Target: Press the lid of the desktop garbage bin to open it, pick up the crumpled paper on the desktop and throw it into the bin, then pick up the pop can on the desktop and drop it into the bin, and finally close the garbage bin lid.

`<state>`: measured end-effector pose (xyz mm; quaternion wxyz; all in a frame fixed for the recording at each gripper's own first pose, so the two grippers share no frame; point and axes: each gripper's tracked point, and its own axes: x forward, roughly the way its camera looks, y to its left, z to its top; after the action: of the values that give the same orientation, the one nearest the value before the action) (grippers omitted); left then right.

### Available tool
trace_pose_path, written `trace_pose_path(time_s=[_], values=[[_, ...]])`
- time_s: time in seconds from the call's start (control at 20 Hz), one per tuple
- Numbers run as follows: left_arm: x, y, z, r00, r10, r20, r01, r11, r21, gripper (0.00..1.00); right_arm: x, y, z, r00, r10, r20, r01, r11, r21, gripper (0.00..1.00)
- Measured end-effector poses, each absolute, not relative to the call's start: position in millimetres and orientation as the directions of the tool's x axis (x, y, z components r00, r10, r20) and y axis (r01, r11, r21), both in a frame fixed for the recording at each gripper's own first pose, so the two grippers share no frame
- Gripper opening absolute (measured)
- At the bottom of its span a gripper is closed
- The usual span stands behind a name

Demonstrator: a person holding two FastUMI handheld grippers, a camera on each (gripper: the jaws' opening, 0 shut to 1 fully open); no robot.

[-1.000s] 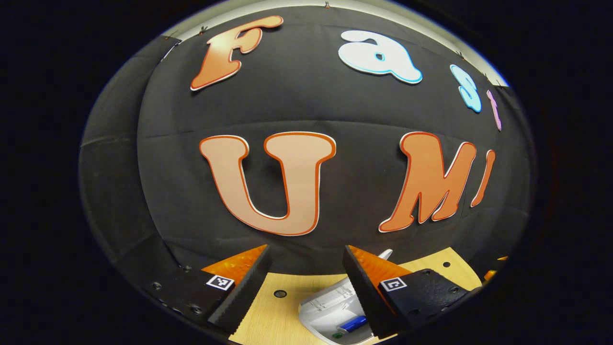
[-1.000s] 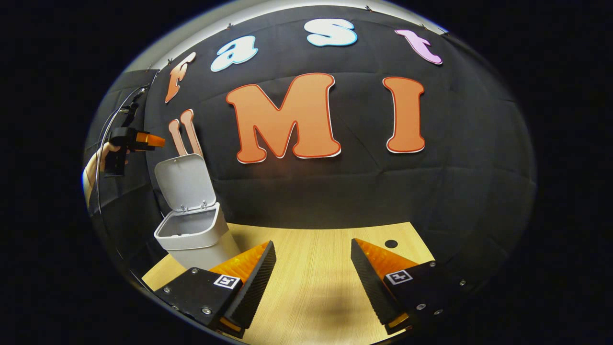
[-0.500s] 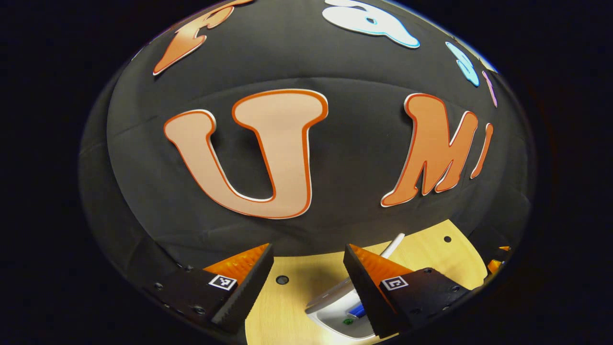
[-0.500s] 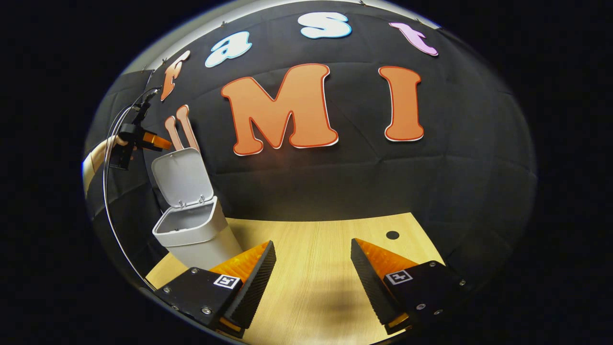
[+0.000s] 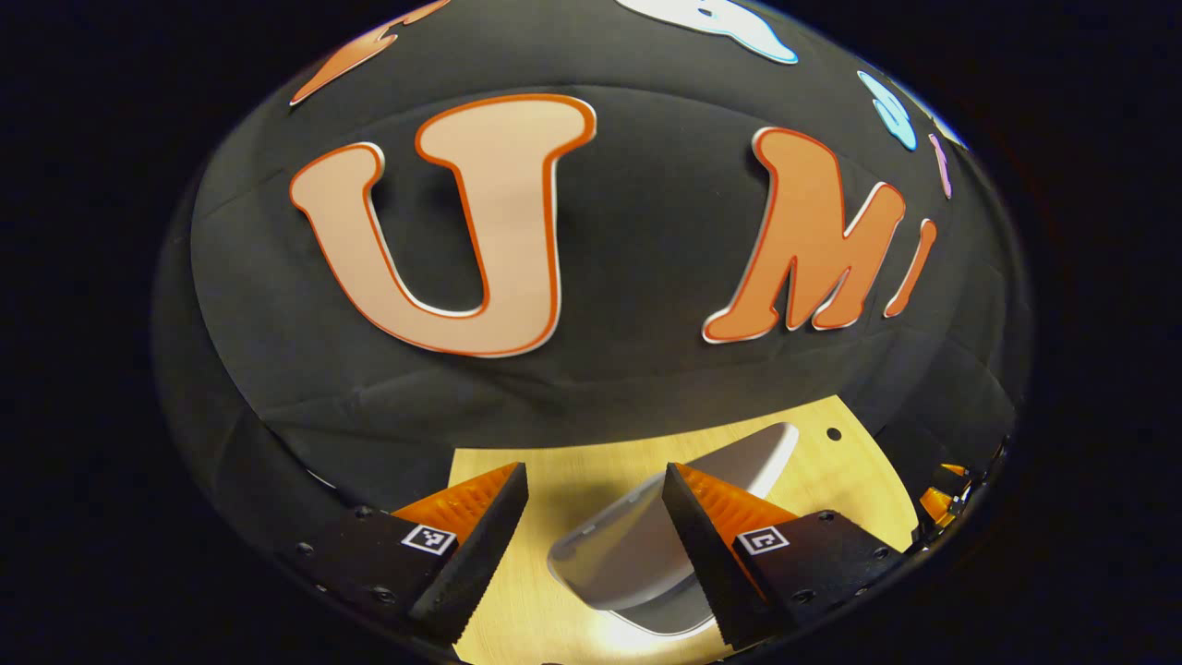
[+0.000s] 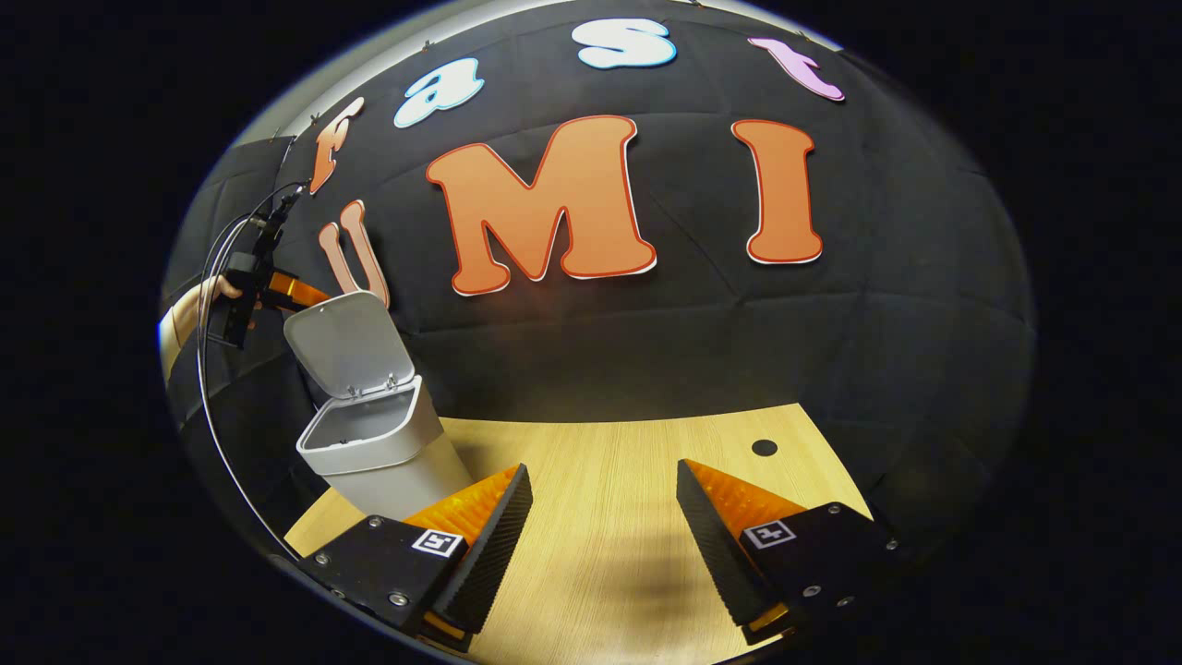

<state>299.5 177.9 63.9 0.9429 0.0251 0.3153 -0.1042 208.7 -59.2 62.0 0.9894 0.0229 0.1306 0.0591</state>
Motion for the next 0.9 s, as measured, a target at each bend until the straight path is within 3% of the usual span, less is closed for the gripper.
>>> trace_pose_path(time_s=[0.35, 0.8, 0.9], values=[[248.2, 145.6, 0.0, 0.720, -0.213, -0.660, 0.241, 0.969, -0.050, 0.96, 203.2, -54.0, 59.3, 0.954, 0.145, -0.262, -0.135, 0.989, 0.055, 0.94], [206.7, 123.2, -64.0, 0.702, -0.235, -0.672, 0.208, 0.971, -0.122, 0.96, 190.8, -53.5, 51.0, 0.942, 0.175, -0.287, -0.168, 0.985, 0.048, 0.94], [200.8, 127.8, -72.9, 0.715, -0.202, -0.669, 0.207, 0.976, -0.073, 0.98, 190.3, -54.3, 50.2, 0.939, 0.181, -0.292, -0.174, 0.984, 0.048, 0.94]])
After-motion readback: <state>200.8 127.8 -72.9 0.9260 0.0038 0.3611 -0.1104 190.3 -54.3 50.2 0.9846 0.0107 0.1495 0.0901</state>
